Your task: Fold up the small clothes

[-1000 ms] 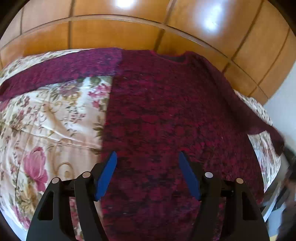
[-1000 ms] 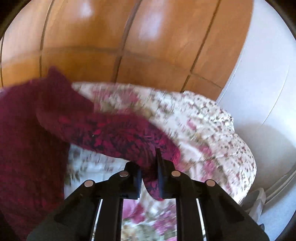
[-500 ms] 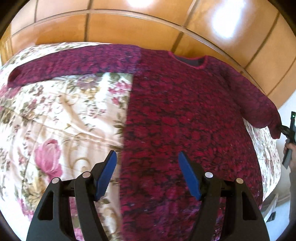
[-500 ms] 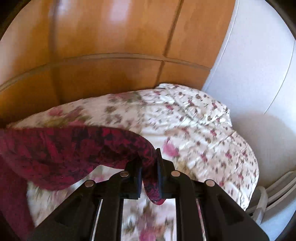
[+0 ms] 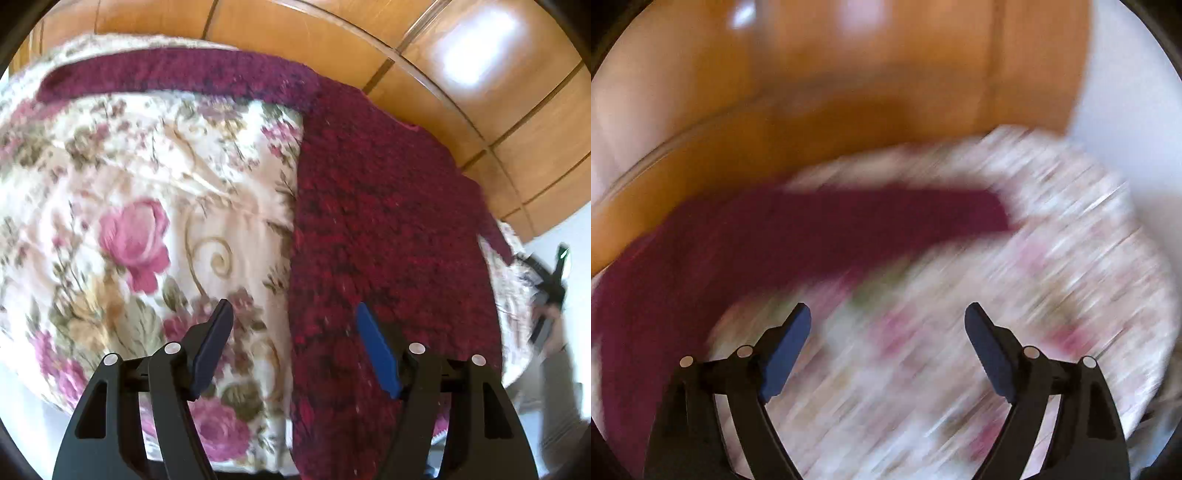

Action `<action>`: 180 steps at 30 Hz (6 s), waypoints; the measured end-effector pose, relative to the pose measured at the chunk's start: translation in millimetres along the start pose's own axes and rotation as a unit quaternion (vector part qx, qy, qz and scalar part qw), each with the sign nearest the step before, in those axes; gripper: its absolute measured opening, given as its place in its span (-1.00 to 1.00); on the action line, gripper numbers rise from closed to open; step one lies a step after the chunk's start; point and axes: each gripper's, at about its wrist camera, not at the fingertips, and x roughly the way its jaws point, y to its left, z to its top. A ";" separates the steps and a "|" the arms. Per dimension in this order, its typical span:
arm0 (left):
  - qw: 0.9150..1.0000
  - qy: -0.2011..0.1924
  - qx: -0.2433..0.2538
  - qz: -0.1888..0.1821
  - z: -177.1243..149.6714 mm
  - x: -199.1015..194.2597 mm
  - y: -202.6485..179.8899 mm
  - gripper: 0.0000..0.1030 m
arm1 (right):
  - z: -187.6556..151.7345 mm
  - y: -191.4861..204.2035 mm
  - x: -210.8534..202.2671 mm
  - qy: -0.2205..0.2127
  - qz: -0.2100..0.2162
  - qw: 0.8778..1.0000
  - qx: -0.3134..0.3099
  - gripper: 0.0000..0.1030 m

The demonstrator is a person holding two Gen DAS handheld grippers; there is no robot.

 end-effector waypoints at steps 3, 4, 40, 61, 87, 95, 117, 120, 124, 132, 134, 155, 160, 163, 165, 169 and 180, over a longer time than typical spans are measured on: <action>0.999 0.019 -0.011 -0.046 -7.8 2.1 2.6 0.32 | -57.6 27.4 0.1 0.064 0.088 0.994 -0.011 0.63; 0.998 0.027 -0.014 -0.062 -11.0 4.3 3.2 0.32 | -81.9 37.8 -2.1 0.089 0.121 0.989 -0.011 0.61; 0.993 -0.078 0.086 -0.023 -16.1 -40.7 -41.0 0.17 | -151.0 2.2 -53.4 0.048 0.218 0.968 0.115 -0.05; 0.985 0.004 0.171 0.028 10.2 95.8 -116.6 0.35 | 45.6 -155.8 110.1 -0.097 0.183 0.882 0.423 -0.29; 0.991 0.004 0.134 -0.018 12.3 72.1 -98.6 0.46 | 59.9 -130.8 37.9 -0.094 -0.129 0.955 0.251 -0.81; 0.995 -0.031 0.094 -0.034 20.4 45.6 -78.1 0.55 | 92.4 5.7 8.9 -0.131 -0.042 0.986 0.092 -0.81; 0.994 -0.040 0.046 -0.092 95.6 53.0 -63.7 -0.04 | 34.9 253.9 33.9 -0.070 0.194 0.975 -0.083 0.34; 0.994 -0.040 0.039 -0.098 123.6 70.1 -73.8 -0.04 | 18.2 203.8 13.9 -0.073 0.185 0.979 -0.051 0.34; 0.993 -0.024 0.025 -0.109 163.8 104.8 -93.2 -0.03 | -5.5 127.7 4.0 -0.058 0.166 0.984 0.021 0.36; 0.995 0.012 0.021 -0.094 211.1 175.5 -131.4 -0.02 | -19.4 55.9 2.7 -0.053 0.140 0.983 0.106 0.34; 0.995 0.016 0.026 -0.098 214.9 186.6 -135.4 -0.49 | -9.0 58.1 1.5 -0.060 0.149 0.980 0.114 0.33; 0.999 -0.050 0.015 -0.007 189.4 145.5 -64.3 -0.81 | 22.0 196.5 101.0 -0.025 0.059 0.997 -0.052 0.15; 0.998 -0.059 -0.023 -0.028 174.6 134.0 -51.9 -0.40 | 18.8 203.8 83.6 -0.031 0.053 0.996 -0.069 0.29; 0.995 -0.083 -0.058 -0.024 167.6 113.8 -25.5 -0.05 | 6.8 208.0 60.5 -0.049 0.057 0.994 -0.075 0.43; 0.993 -0.091 -0.078 -0.023 164.9 101.6 -4.7 -0.04 | -5.4 216.2 49.7 -0.056 0.064 0.993 -0.084 0.53; 0.984 -0.108 -0.140 -0.006 159.9 67.7 54.1 0.27 | -44.2 241.4 45.6 -0.040 0.062 0.988 -0.137 0.56; 0.913 -0.214 -0.343 0.053 142.8 -19.1 215.0 0.27 | -95.5 275.9 66.8 -0.029 -0.001 0.982 -0.189 0.95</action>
